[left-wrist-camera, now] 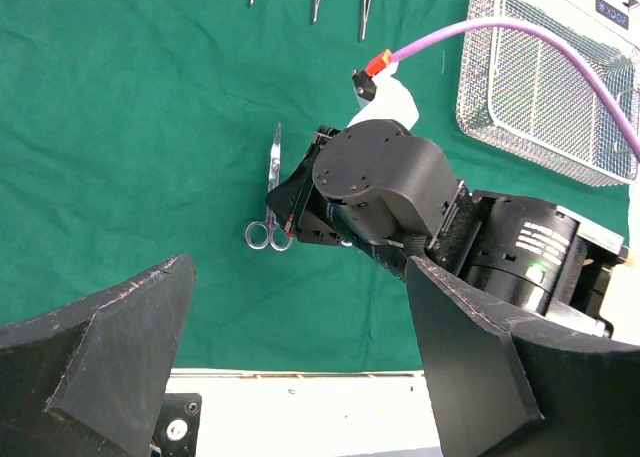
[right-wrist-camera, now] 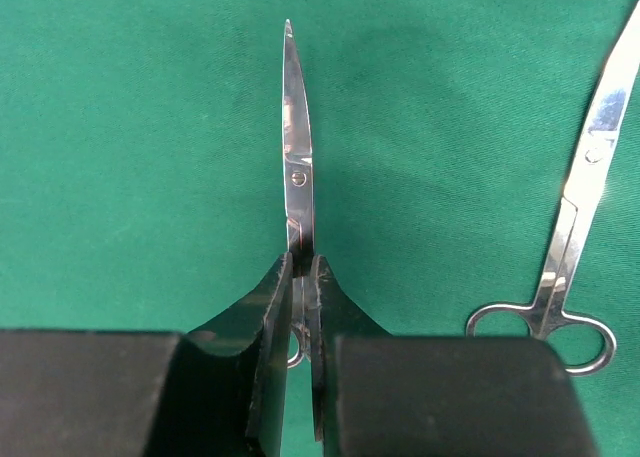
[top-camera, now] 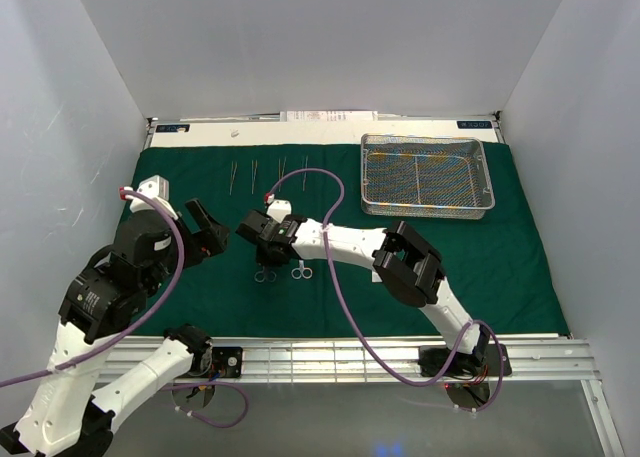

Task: Open and lay out the surgical kit
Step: Place the medical item in the surgical kit.

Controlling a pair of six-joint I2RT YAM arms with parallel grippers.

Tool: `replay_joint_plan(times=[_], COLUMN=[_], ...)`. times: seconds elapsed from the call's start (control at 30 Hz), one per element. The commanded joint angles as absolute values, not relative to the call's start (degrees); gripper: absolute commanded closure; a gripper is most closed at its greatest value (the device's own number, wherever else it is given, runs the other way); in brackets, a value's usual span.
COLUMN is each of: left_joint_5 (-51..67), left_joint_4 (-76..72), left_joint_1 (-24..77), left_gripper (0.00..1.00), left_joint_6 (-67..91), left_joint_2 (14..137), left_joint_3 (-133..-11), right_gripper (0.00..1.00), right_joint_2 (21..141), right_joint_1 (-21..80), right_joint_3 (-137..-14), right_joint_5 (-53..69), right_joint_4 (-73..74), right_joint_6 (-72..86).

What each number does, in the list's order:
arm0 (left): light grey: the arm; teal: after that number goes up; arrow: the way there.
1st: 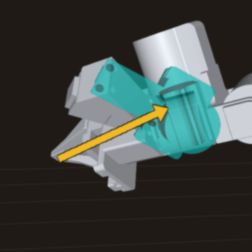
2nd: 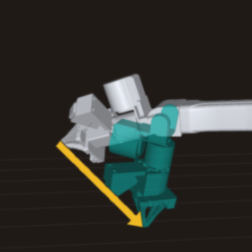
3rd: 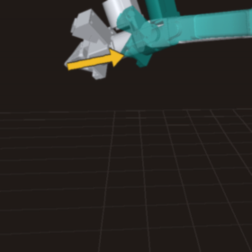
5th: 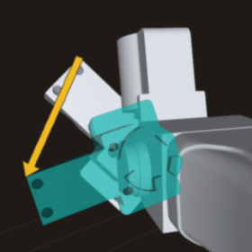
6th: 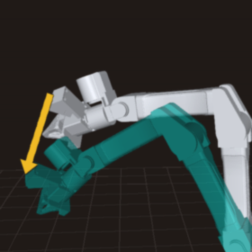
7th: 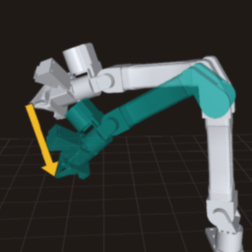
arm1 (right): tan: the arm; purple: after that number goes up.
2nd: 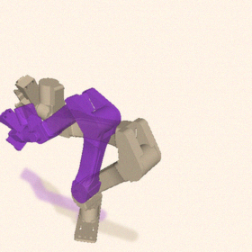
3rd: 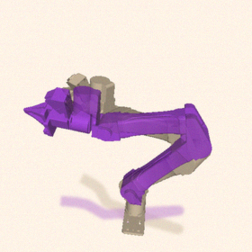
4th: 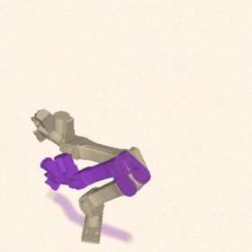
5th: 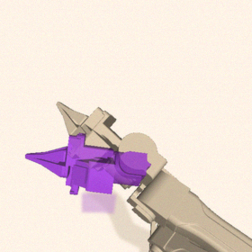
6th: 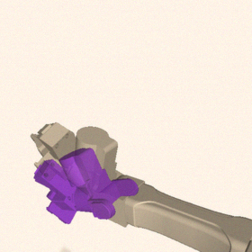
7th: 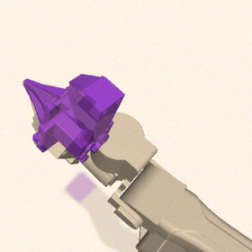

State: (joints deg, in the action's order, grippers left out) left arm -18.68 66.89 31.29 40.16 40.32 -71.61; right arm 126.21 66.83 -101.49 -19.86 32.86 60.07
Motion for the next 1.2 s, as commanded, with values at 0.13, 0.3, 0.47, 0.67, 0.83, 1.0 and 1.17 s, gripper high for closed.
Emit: replay_joint_plan(times=[0.13, 0.3, 0.47, 0.67, 0.83, 1.0, 1.17], left_joint_5=[-20.2, -20.2, -20.5, -20.8, -20.6, -20.5, -18.0], left_joint_4=[67.7, 67.9, 68.1, 68.2, 67.5, 66.7, 65.8], left_joint_1=[32.0, 32.2, 32.2, 32.2, 32.3, 32.3, 32.3], left_gripper=[0.02, 0.02, 0.02, 0.02, 0.02, 0.02, 0.02], left_joint_6=[40.3, 40.2, 40.0, 39.7, 39.8, 39.9, 41.9], left_joint_2=[39.6, 39.3, 39.1, 38.5, 39.0, 43.7, 50.8], left_joint_3=[-71.5, -71.4, -71.4, -70.5, -68.9, -68.5, -67.2], right_gripper=[0.92, 0.92, 0.92, 0.68, 0.48, 0.35, 0.26], right_joint_2=[127.7, 128.8, 128.7, 124.5, 116.6, 107.2, 96.9], right_joint_1=[67.2, 67.2, 67.2, 67.2, 66.8, 64.4, 59.3], right_joint_3=[-103.9, -104.2, -104.1, -102.5, -98.4, -92.7, -85.7], right_joint_5=[-22.4, -22.0, -22.0, -23.8, -27.8, -30.5, -34.7], right_joint_4=[33.1, 32.3, 31.9, 31.7, 32.5, 33.0, 36.2], right_joint_6=[62.9, 62.8, 62.6, 61.0, 57.8, 50.6, 46.2])
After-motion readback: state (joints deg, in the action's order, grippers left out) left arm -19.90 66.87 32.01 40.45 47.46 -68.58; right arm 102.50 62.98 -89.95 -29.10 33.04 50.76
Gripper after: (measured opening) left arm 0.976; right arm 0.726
